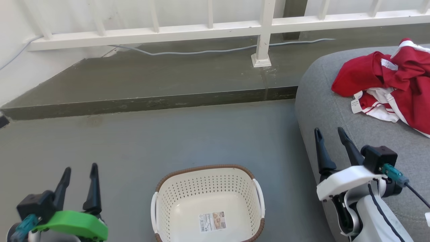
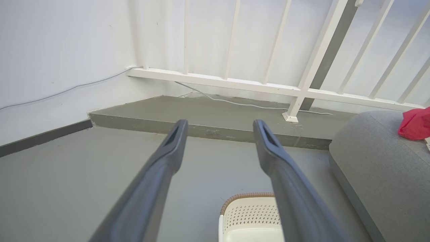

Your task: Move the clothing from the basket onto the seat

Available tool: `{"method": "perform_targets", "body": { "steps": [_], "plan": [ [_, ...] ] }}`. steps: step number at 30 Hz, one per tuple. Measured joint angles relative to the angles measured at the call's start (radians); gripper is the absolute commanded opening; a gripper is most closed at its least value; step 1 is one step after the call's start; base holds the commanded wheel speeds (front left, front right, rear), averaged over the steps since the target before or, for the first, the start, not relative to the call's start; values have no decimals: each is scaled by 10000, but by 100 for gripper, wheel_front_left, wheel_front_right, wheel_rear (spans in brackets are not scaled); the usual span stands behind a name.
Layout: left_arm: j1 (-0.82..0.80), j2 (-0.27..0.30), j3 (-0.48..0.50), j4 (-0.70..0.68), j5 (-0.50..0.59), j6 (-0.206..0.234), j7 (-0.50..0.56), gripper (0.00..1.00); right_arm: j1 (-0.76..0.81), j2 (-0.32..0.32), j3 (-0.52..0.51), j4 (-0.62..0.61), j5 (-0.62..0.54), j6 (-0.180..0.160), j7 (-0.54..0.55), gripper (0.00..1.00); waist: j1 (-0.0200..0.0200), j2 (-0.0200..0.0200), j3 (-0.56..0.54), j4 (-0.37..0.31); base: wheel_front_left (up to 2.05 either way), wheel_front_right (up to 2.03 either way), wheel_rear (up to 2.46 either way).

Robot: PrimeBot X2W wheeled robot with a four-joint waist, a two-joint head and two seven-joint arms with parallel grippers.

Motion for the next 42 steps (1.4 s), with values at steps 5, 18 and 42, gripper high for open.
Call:
{"method": "perform_targets", "body": {
  "steps": [5, 18, 42],
  "plan": [
    [509, -136, 537, -173, 221, 13, 0, 100, 304, 21, 0, -270, 0, -90, 0, 100, 0, 0, -24, -39, 0, 0, 0],
    [1272, -418, 880, -665, 725, 44, 0, 100, 833, 67, 25, -746, 0, -245, 0, 100, 0, 0, -120, -132, 0, 0, 0],
    [1906, -646, 1032, -1120, 1515, 48, 0, 100, 1072, 88, 94, -1160, 0, -345, 0, 100, 0, 0, -91, -149, 0, 0, 0]
  ]
}}
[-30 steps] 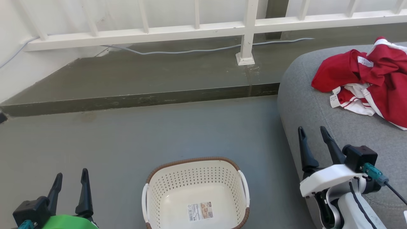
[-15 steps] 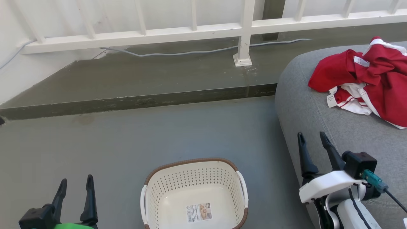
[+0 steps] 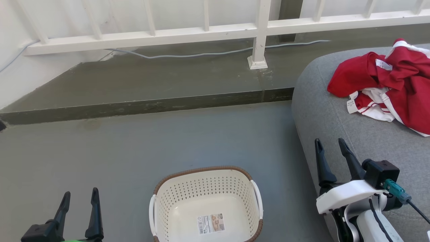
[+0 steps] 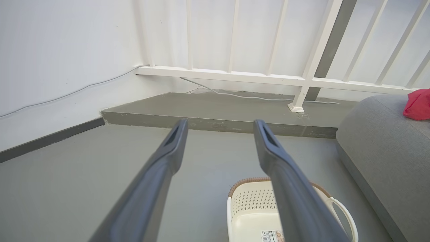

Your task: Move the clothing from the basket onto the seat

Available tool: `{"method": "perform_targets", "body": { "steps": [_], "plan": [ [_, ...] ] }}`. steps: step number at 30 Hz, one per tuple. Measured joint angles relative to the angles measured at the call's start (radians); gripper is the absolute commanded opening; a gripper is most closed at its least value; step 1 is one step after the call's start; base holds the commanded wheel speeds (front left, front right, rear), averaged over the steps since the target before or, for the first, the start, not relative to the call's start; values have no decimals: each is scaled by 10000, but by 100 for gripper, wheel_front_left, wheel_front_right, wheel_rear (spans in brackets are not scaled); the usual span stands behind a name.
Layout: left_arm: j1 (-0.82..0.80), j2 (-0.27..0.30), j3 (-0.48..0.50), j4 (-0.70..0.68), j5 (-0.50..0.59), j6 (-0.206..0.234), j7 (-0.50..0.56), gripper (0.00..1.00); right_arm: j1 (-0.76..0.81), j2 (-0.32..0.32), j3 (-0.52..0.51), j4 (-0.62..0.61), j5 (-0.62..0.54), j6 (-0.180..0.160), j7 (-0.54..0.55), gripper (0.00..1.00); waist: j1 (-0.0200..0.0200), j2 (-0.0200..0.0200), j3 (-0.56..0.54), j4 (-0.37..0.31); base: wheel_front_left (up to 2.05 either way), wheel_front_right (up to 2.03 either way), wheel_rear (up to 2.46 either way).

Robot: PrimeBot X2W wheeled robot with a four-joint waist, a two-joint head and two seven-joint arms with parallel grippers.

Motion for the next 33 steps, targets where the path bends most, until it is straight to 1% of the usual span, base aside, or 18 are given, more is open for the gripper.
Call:
{"method": "perform_targets", "body": {
  "steps": [5, 7, 8, 13, 20, 22, 27, 28, 33],
  "plan": [
    [3, -67, 65, -77, 67, 0, 0, 100, 78, 0, 0, -52, 0, -2, 0, 100, 0, 0, 19, 18, 0, 0, 0],
    [5, -130, 107, -136, 96, 0, 0, 100, 155, 0, 2, -61, 0, -81, 0, 100, 0, 0, 26, 21, 0, 0, 0],
    [-1, -188, 105, -104, 104, 0, 6, 0, 167, 4, 2, 2, 4, -81, 2, 0, 0, 0, 27, 22, 0, 0, 0],
    [17, -594, -121, 387, 84, -2, 21, 0, 529, 42, 50, 479, 38, -75, 21, 0, 0, 0, 29, 23, 0, 0, 0],
    [18, -617, -109, 387, -401, -98, 107, 0, 582, 54, -46, 508, 474, -46, 94, 0, 0, 0, 43, 25, 0, 0, 0],
    [18, -648, -96, 387, -625, -104, 121, 0, 581, 54, -109, 508, 755, 19, 165, 0, 0, 0, 49, 27, 0, 0, 0],
    [16, -755, -6, 414, -1304, -190, 295, 0, 568, 61, -236, 504, 1519, 52, 314, 0, 0, 0, 62, 29, 0, 0, 0],
    [12, -817, 44, 439, -1521, -201, 376, 0, 564, 65, -288, 500, 1904, 115, 405, 0, 0, 0, 67, 31, 0, 0, 0],
    [-3, -882, 226, 564, -2038, -290, 545, 0, 556, 69, -464, 497, 2612, 138, 591, 0, 0, 0, 80, 33, 0, 0, 0]
  ]
}}
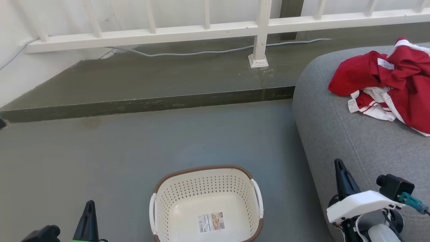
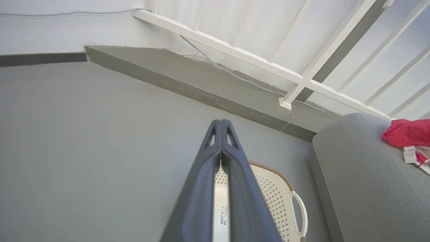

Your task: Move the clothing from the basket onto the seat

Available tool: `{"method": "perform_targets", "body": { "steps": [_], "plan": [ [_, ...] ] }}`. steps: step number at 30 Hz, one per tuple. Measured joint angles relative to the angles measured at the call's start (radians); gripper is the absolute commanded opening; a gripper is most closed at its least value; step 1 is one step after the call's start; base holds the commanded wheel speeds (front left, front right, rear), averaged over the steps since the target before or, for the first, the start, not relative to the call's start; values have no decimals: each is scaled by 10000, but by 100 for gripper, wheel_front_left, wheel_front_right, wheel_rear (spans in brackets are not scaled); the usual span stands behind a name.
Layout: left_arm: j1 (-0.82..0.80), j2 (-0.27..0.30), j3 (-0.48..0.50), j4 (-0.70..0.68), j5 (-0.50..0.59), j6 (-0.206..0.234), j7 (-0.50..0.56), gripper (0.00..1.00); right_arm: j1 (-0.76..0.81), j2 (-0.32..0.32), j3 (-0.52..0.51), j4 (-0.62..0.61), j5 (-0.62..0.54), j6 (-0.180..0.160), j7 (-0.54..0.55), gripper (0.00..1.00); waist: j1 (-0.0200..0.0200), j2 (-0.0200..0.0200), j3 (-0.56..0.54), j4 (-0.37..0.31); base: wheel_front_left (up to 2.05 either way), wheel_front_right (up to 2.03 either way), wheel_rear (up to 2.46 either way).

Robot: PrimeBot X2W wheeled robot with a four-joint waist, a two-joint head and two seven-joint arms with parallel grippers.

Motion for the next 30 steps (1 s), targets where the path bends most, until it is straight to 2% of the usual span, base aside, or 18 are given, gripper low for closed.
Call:
{"method": "perform_targets", "body": {
  "steps": [30],
  "plan": [
    [-757, -314, 685, 686, -3501, -723, 951, 0, -270, 67, -941, 10, 3787, 485, 1097, 0, 0, 0, 63, 17, 0, 0, 0]
  ]
}}
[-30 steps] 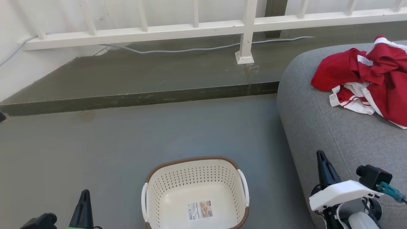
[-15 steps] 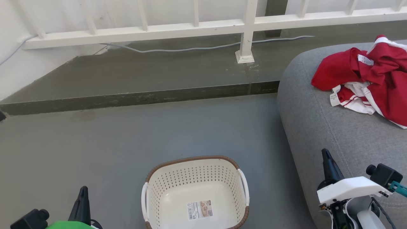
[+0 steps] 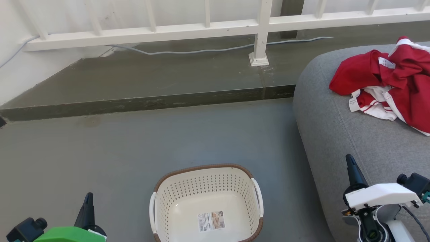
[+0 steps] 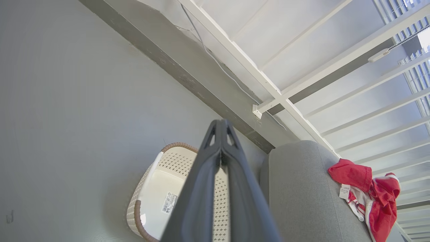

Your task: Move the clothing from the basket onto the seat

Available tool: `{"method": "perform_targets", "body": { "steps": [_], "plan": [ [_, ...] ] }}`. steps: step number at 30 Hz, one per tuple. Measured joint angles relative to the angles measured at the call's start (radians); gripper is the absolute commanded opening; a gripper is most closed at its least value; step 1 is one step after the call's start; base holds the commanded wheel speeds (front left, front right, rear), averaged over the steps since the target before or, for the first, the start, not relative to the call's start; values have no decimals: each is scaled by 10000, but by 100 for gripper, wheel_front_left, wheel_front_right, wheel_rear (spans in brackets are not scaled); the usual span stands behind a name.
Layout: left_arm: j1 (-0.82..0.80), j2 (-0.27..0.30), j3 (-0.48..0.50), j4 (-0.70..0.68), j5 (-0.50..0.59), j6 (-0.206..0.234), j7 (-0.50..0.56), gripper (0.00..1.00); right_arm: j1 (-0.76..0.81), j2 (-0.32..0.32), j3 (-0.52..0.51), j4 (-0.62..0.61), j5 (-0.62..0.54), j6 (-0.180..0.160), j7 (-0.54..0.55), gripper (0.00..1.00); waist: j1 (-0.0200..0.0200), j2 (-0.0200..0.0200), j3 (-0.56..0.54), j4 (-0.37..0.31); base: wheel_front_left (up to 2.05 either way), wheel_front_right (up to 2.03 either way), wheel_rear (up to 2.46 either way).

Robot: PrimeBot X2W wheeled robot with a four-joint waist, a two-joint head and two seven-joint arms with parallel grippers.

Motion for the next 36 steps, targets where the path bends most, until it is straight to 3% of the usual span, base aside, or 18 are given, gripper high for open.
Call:
{"method": "perform_targets", "body": {
  "steps": [36],
  "plan": [
    [-1144, -408, 782, 986, -4025, -940, 1093, 0, -556, 2, -1076, 75, 4596, 527, 1225, 0, 0, 0, 69, 24, 0, 0, 0]
  ]
}}
